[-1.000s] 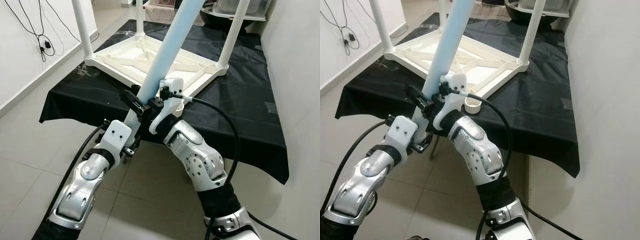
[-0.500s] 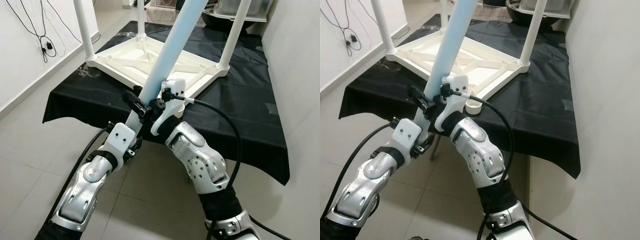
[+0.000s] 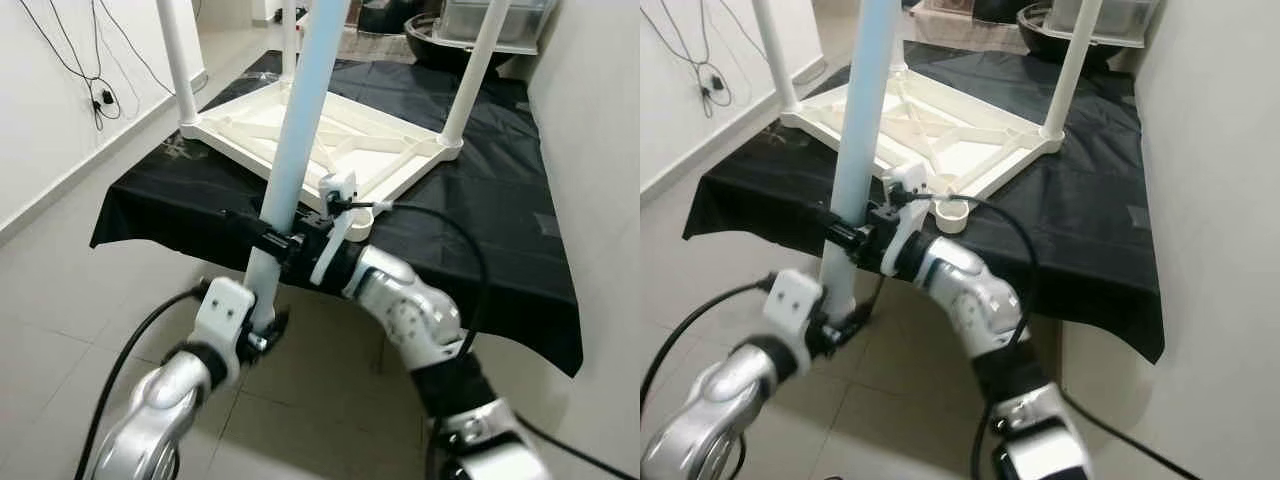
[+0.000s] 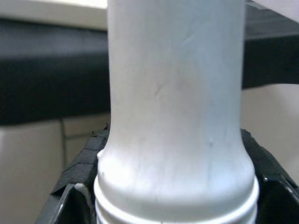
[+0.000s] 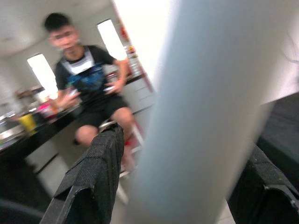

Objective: Building children table

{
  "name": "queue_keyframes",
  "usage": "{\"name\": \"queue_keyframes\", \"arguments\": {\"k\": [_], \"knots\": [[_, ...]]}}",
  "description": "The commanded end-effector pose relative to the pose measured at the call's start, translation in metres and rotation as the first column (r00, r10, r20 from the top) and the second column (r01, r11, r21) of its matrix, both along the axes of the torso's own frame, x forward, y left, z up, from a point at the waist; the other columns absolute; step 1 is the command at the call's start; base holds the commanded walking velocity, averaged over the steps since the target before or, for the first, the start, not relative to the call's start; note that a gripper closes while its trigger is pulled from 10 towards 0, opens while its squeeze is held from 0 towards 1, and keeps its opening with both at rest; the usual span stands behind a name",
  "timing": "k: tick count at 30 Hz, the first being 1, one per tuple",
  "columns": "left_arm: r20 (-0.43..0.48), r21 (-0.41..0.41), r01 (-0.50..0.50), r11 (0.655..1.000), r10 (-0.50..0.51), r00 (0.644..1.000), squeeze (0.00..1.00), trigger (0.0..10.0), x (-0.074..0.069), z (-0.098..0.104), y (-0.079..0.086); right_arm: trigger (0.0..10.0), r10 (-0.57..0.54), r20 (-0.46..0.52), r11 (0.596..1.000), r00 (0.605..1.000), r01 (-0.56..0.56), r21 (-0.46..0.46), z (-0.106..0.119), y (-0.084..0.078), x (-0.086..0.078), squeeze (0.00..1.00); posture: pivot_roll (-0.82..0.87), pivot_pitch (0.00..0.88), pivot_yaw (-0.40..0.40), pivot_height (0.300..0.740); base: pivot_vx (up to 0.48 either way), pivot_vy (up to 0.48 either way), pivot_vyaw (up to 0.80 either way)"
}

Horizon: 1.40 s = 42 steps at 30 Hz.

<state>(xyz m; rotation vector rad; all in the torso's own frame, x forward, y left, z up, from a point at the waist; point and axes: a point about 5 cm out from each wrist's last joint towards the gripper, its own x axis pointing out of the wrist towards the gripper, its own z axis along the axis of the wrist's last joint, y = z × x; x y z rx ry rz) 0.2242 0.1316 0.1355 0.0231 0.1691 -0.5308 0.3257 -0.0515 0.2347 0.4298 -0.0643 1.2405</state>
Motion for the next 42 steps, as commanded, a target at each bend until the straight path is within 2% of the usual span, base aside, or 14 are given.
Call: {"name": "queue_keyframes", "arguments": {"k": [1, 2, 5, 6, 7, 8, 10, 11, 18, 24, 28, 33, 36, 42], "knots": [[0.009, -0.036, 0.047, 0.998, -0.047, 0.999, 0.0, 10.0, -0.006, 0.007, -0.004, 10.0, 0.116, -0.004, 0.993, 0.993, -0.116, 0.027, 0.004, 0.004, -0.006, 0.0, 0.06, 0.099, -0.006, 0.74, 0.0, 0.0, 0.0], [-0.019, -0.085, 0.061, 0.994, -0.063, 0.998, 0.0, 10.0, -0.013, 0.005, -0.006, 10.0, 0.201, -0.005, 0.979, 0.98, -0.201, 0.03, 0.006, 0.003, -0.01, 0.0, 0.06, 0.099, -0.006, 0.74, 0.0, 0.0, 0.0], [-0.064, -0.182, 0.082, 0.98, -0.095, 0.993, 0.0, 10.0, -0.025, 0.004, -0.009, 10.0, 0.311, -0.009, 0.95, 0.95, -0.31, 0.035, 0.007, 0.001, -0.013, 0.0, 0.06, 0.104, -0.006, 0.74, 0.0, 0.0, 0.0], [-0.08, -0.215, 0.093, 0.972, -0.112, 0.991, 0.0, 10.0, -0.03, 0.003, -0.009, 10.0, 0.368, -0.012, 0.93, 0.93, -0.368, 0.014, 0.006, 0.001, -0.017, 0.0, 0.06, 0.108, -0.004, 0.74, 0.0, 0.0, 0.0], [-0.092, -0.23, 0.109, 0.967, -0.133, 0.987, 0.0, 10.0, -0.035, 0.002, -0.01, 10.0, 0.419, -0.018, 0.908, 0.908, -0.419, 0.004, 0.005, 0.0, -0.02, 0.0, 0.06, 0.11, -0.006, 0.74, 0.0, 0.0, 0.0], [-0.092, -0.23, 0.109, 0.967, -0.133, 0.987, 0.0, 10.0, -0.035, 0.002, -0.01, 10.0, 0.419, -0.018, 0.908, 0.908, -0.419, 0.004, 0.005, 0.0, -0.02, 0.0, 0.06, 0.11, -0.006, 0.74, 0.0, 0.0, 0.0], [-0.118, -0.23, 0.122, 0.966, -0.152, 0.981, 0.0, 10.0, -0.043, -0.001, -0.009, 10.0, 0.517, -0.034, 0.855, 0.855, -0.518, -0.025, 0.0, 0.0, -0.028, 0.0, 0.06, 0.11, -0.006, 0.74, 0.0, 0.0, 0.0], [-0.118, -0.23, 0.122, 0.966, -0.152, 0.981, 0.0, 10.0, -0.043, -0.001, -0.009, 10.0, 0.517, -0.034, 0.855, 0.855, -0.518, -0.025, 0.0, 0.0, -0.028, 0.0, 0.06, 0.11, -0.006, 0.74, 0.0, 0.0, 0.0], [-0.15, -0.281, 0.129, 0.951, -0.176, 0.973, 0.0, 10.0, -0.052, 0.001, -0.008, 10.0, 0.607, -0.062, 0.79, 0.792, -0.61, -0.061, -0.007, 0.001, -0.034, 0.0, 0.06, 0.115, -0.009, 0.74, 0.0, 0.0, 0.0], [-0.162, -0.301, 0.129, 0.945, -0.184, 0.969, 0.0, 10.0, -0.056, 0.001, -0.01, 10.0, 0.618, -0.067, 0.776, 0.783, -0.622, -0.109, -0.012, 0.002, -0.034, 0.0, 0.06, 0.115, -0.009, 0.74, 0.0, 0.0, 0.0], [-0.182, -0.301, 0.129, 0.945, -0.19, 0.965, 0.0, 10.0, -0.058, -0.003, -0.01, 10.0, 0.604, -0.065, 0.783, 0.794, -0.607, -0.135, -0.014, 0.004, -0.032, 0.0, 0.06, 0.115, -0.009, 0.74, 0.0, 0.0, 0.0], [-0.233, -0.304, 0.106, 0.947, -0.182, 0.955, 0.0, 10.0, -0.066, -0.012, -0.006, 10.0, 0.561, -0.077, 0.812, 0.824, -0.566, -0.143, -0.013, 0.008, -0.025, 0.0, 0.06, 0.122, -0.005, 0.74, 0.0, 0.0, 0.0], [-0.242, -0.296, 0.092, 0.951, -0.168, 0.956, 0.0, 10.0, -0.066, -0.014, -0.003, 10.0, 0.508, -0.093, 0.843, 0.857, -0.516, -0.153, -0.016, 0.011, -0.018, 0.0, 0.06, 0.122, -0.004, 0.74, 0.0, 0.0, 0.0], [-0.248, -0.294, 0.055, 0.954, -0.132, 0.96, 0.0, 10.0, -0.063, -0.015, 0.002, 10.0, 0.513, -0.104, 0.84, 0.852, -0.523, -0.145, -0.017, 0.011, -0.019, 0.0, 0.06, 0.118, -0.004, 0.74, 0.0, 0.0, 0.0]]}}
